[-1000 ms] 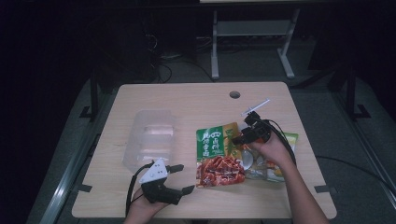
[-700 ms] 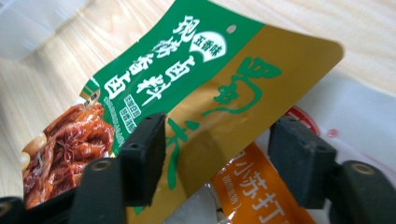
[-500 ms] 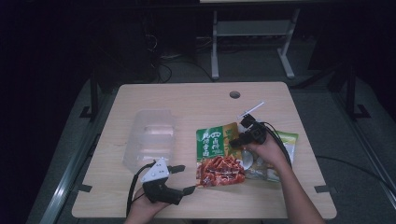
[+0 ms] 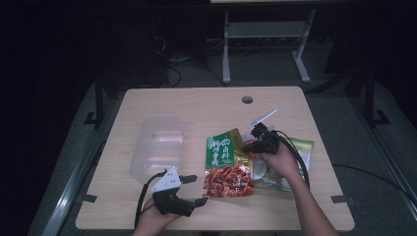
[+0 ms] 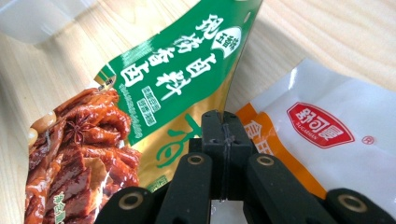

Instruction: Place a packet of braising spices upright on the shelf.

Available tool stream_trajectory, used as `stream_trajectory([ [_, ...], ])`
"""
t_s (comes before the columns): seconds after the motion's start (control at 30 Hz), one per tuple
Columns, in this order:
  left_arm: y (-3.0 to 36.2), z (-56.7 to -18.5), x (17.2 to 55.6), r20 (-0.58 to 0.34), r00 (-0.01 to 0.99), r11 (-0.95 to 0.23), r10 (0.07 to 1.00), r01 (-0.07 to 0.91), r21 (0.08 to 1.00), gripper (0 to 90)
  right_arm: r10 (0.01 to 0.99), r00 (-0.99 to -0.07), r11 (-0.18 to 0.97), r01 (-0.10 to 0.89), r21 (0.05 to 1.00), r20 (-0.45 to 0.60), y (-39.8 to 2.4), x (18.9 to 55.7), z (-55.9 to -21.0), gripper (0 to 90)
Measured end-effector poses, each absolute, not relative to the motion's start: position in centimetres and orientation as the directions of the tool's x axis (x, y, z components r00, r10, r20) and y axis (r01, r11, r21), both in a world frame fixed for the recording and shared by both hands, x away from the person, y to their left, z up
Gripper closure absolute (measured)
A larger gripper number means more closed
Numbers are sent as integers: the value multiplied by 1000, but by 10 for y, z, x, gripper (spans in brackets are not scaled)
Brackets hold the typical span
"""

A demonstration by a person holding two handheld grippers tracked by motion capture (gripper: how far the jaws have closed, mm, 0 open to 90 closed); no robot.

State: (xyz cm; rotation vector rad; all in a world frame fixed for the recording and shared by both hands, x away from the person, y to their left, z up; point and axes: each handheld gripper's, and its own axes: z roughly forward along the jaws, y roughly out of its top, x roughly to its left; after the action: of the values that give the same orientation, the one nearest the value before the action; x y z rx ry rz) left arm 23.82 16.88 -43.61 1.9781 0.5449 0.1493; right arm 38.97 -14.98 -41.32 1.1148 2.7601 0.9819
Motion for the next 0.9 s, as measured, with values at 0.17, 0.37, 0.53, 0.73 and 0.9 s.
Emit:
stream_trajectory([
  [0.17, 166, -437, 237, -151, 883, -354, 444, 328, 876, 197, 623, -755, 515, 593, 619, 205, -154, 374, -405, 898],
  [0.37, 162, -433, 237, -179, 874, -318, 451, 345, 883, 203, 612, -762, 452, 558, 696, 214, -166, 356, -394, 898],
  [0.53, 155, -429, 240, -176, 870, -308, 462, 343, 887, 215, 591, -783, 419, 504, 755, 194, -176, 342, -381, 899],
  [0.73, 138, -428, 255, -192, 847, -309, 495, 378, 873, 190, 570, -804, 408, 457, 790, 171, -182, 330, -370, 899],
  [0.9, 124, -436, 274, -223, 802, -300, 554, 442, 845, 184, 566, -807, 388, 443, 808, 169, -193, 325, -366, 899],
])
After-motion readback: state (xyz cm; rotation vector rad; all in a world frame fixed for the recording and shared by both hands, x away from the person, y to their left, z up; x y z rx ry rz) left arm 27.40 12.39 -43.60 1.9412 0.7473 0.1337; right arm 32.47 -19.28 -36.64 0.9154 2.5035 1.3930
